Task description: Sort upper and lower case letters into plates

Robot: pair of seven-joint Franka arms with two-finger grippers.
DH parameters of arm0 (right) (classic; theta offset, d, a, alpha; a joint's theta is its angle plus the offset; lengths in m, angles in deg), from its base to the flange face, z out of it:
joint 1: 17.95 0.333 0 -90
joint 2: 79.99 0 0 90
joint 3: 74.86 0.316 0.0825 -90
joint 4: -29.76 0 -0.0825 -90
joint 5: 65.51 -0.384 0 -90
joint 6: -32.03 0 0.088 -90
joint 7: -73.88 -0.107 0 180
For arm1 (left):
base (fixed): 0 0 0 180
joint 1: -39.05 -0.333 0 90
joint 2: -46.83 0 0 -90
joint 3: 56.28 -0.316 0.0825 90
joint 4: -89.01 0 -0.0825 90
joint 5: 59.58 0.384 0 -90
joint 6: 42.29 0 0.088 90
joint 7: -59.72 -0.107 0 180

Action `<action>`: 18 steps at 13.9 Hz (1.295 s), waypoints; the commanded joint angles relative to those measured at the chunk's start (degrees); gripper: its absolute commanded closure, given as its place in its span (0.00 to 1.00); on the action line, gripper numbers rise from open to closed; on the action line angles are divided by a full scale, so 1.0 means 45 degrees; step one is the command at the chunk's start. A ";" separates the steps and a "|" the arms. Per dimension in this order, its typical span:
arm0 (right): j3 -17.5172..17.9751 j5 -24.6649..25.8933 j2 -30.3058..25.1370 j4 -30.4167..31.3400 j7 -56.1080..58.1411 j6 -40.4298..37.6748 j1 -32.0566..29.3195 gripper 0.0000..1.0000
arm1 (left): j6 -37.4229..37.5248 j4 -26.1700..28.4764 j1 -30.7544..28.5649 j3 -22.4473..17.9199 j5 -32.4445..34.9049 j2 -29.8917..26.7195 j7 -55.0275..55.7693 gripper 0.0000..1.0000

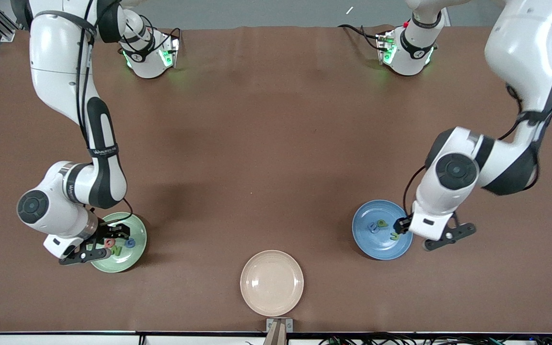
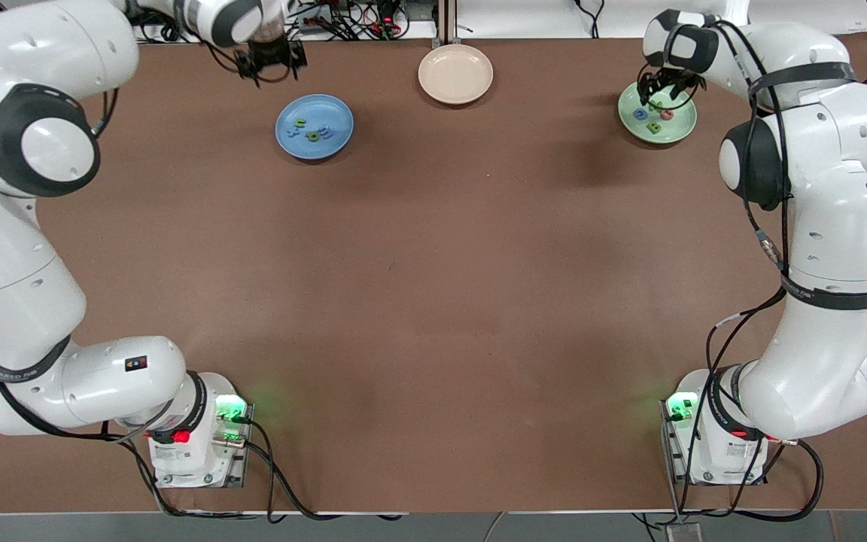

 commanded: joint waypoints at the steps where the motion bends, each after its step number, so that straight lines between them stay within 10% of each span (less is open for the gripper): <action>1: -0.0060 0.0142 -0.1731 0.0561 0.0256 -0.0464 -0.0189 0.00 | 0.1528 0.0470 -0.0226 -0.0023 -0.0293 -0.2119 -0.0868 0.00; 8: -0.0512 0.1645 -0.5581 0.0367 -0.2527 -0.5089 -0.0323 0.00 | 0.4929 -0.1068 -0.2590 0.2360 -0.1754 -0.3549 -0.2661 0.00; 13: 0.3328 0.4083 -0.8039 0.0620 -0.4676 -0.5934 -0.3150 0.00 | 0.5613 -0.0878 0.0335 -0.3589 -0.6343 -0.6243 -0.6839 0.00; 18: 0.4216 0.4204 -0.9975 0.1380 -0.5639 -0.7029 -0.3975 0.00 | 0.6435 0.0272 0.1569 -0.5743 -0.7279 -0.7610 -0.9696 0.00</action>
